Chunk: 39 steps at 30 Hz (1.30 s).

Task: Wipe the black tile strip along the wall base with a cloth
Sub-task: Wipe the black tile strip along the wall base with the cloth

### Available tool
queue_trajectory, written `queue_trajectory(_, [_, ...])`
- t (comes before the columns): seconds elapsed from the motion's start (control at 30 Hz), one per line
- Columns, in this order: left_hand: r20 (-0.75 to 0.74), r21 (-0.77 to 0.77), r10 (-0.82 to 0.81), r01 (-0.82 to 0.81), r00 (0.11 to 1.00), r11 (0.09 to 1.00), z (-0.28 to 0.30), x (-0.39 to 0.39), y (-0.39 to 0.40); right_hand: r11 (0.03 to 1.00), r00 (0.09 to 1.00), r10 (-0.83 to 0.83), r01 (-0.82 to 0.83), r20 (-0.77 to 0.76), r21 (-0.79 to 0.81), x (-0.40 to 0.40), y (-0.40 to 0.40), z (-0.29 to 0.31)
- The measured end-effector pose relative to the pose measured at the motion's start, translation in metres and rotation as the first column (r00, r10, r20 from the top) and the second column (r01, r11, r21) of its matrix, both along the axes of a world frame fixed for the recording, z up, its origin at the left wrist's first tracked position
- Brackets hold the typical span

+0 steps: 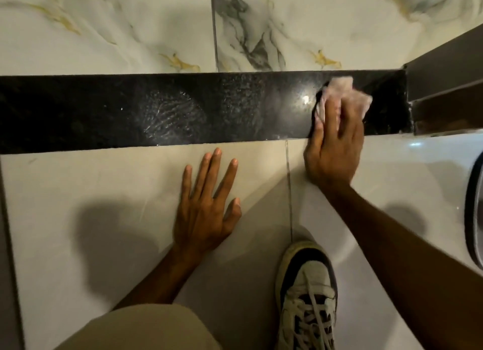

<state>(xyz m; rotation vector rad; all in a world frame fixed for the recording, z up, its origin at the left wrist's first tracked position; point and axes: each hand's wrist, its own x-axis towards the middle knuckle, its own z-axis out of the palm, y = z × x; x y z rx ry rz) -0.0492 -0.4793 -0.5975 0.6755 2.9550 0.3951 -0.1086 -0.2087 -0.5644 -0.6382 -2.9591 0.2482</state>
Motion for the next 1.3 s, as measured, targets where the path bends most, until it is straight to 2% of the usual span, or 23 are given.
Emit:
queue_trajectory(0.07, [0.005, -0.006, 0.012, -0.012, 1.0, 1.0, -0.002, 0.0, 0.0, 0.999, 0.999, 0.027, -0.029, -0.047, -0.039, -0.045, -0.028, -0.005])
queue_trajectory(0.17, [-0.01, -0.014, 0.043, -0.043, 0.999, 0.999, -0.003, 0.002, -0.001, 0.949, 0.95, 0.312, -0.31, 0.028, -0.054, -0.075, -0.085, -0.011])
queue_trajectory(0.23, [-0.039, -0.035, 0.118, -0.119, 0.992, 0.992, -0.003, 0.002, -0.003, 0.874, 0.875, 0.482, -0.479, 0.035, -0.081, -0.051, -0.104, -0.011])
queue_trajectory(0.3, [-0.047, -0.038, 0.195, -0.197, 0.98, 0.98, 0.0, 0.007, -0.008, 0.824, 0.827, 0.562, -0.557, 0.021, -0.106, -0.002, -0.096, -0.008])
queue_trajectory(0.4, [-0.026, -0.043, 0.167, -0.168, 0.986, 0.985, 0.004, 0.021, -0.024, 0.857, 0.848, 0.515, -0.514, 0.125, -0.047, 0.053, -0.051, -0.001])
queue_trajectory(0.47, [-0.035, -0.055, 0.174, -0.176, 0.984, 0.983, 0.004, 0.027, -0.032, 0.906, 0.891, 0.418, -0.423, 0.175, -0.008, 0.057, -0.03, 0.0])
queue_trajectory(0.57, [-0.036, -0.061, 0.221, -0.223, 0.975, 0.973, 0.003, 0.025, -0.03, 0.971, 0.968, 0.23, -0.235, 0.096, 0.041, 0.021, -0.031, -0.002])
queue_trajectory(0.63, [-0.028, -0.042, 0.228, -0.229, 0.973, 0.973, 0.003, 0.025, -0.028, 0.987, 0.986, 0.159, -0.16, 0.049, 0.017, -0.021, -0.052, -0.007])
queue_trajectory(0.7, [-0.022, -0.022, 0.223, -0.223, 0.975, 0.975, 0.003, 0.026, -0.029, 0.985, 0.985, 0.169, -0.168, 0.042, -0.035, -0.057, -0.084, -0.011])
queue_trajectory(0.77, [-0.022, -0.029, 0.238, -0.238, 0.971, 0.971, 0.004, 0.027, -0.034, 0.963, 0.964, 0.264, -0.261, 0.035, -0.066, -0.067, -0.117, -0.011])
queue_trajectory(0.9, [0.006, -0.067, 0.269, -0.268, 0.963, 0.961, 0.013, 0.032, -0.061, 0.825, 0.824, 0.565, -0.562, 0.053, -0.051, 0.004, -0.117, -0.002])
queue_trajectory(1.03, [0.013, -0.109, 0.301, -0.298, 0.953, 0.948, 0.012, 0.045, -0.102, 0.906, 0.897, 0.41, -0.421, 0.168, 0.04, 0.061, -0.06, 0.003])
queue_trajectory(1.13, [-0.019, -0.114, 0.403, -0.402, 0.915, 0.908, 0.008, 0.044, -0.109, 0.965, 0.966, 0.246, -0.251, 0.073, 0.073, 0.026, -0.072, -0.002])
queue_trajectory(1.2, [-0.032, -0.115, 0.436, -0.437, 0.899, 0.892, 0.005, 0.043, -0.107, 0.992, 0.993, 0.122, -0.122, 0.002, 0.034, -0.014, -0.102, -0.004])
queue_trajectory(1.23, [-0.039, -0.122, 0.452, -0.453, 0.891, 0.883, 0.003, 0.044, -0.107, 0.994, 0.994, 0.108, -0.108, 0.005, -0.018, -0.033, -0.121, -0.007])
queue_trajectory(1.3, [-0.053, -0.122, 0.476, -0.479, 0.878, 0.869, 0.002, 0.046, -0.107, 0.972, 0.977, 0.211, -0.207, 0.024, -0.114, -0.068, -0.165, -0.011])
